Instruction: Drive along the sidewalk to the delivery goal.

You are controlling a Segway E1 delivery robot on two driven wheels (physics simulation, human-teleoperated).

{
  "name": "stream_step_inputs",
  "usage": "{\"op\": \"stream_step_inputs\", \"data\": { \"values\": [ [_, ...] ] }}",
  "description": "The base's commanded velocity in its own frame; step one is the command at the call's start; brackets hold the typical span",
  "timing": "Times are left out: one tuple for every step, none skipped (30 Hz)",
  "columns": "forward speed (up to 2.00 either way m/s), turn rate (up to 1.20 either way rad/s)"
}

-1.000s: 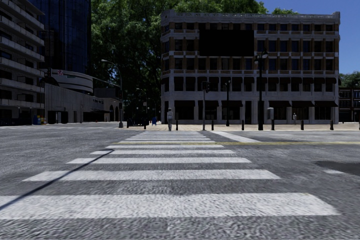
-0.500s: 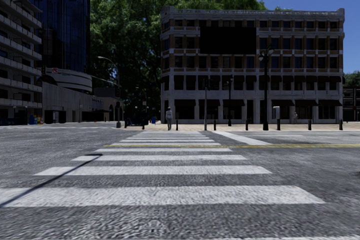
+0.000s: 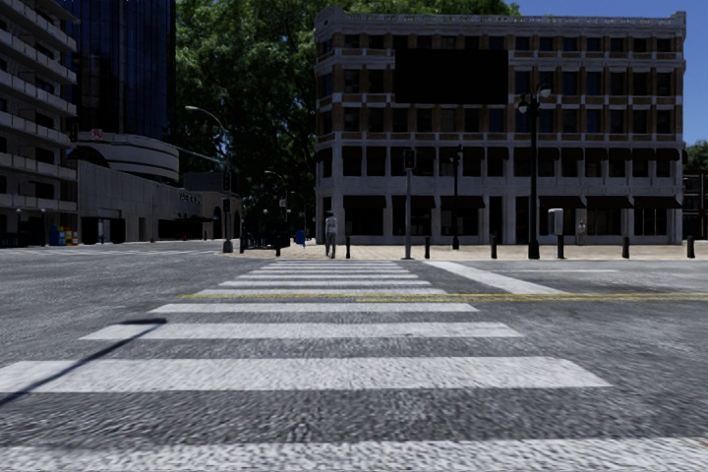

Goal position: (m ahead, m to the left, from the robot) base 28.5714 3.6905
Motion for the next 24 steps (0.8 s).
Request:
{"op": "stream_step_inputs", "data": {
  "values": [
    [2.0, 0.0],
    [2.0, 0.0],
    [2.0, 0.0],
    [2.0, 0.0],
    [2.0, 0.0],
    [2.0, 0.0],
    [2.0, 0.0],
    [2.0, 0.0],
    [2.0, 0.0],
    [2.0, 0.0],
    [2.0, 0.0],
    [2.0, 0.0],
    [2.0, 0.0],
    [2.0, 0.0],
    [2.0, 0.0],
    [2.0, 0.0],
    [2.0, 0.0],
    [2.0, 0.0],
    [2.0, 0.0],
    [2.0, 0.0],
    [2.0, 0.0],
    [2.0, 0.0],
    [2.0, 0.0],
    [2.0, 0.02]
  ]
}}
